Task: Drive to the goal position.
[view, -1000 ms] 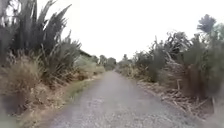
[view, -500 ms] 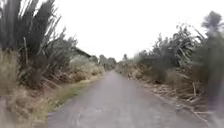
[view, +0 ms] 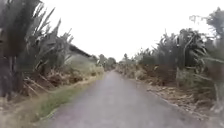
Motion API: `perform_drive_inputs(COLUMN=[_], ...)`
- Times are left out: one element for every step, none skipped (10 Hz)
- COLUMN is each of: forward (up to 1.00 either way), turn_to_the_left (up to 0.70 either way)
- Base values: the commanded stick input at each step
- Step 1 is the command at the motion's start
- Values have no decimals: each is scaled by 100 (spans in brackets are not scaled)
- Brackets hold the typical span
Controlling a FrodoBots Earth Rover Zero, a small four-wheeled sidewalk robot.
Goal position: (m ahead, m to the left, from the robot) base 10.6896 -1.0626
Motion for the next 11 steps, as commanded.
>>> perform_drive_inputs(forward=[100,100,100,100,100,100,100,100,100,100,100], turn_to_the_left=[0,0,0,0,0,0,0,0,0,0,0])
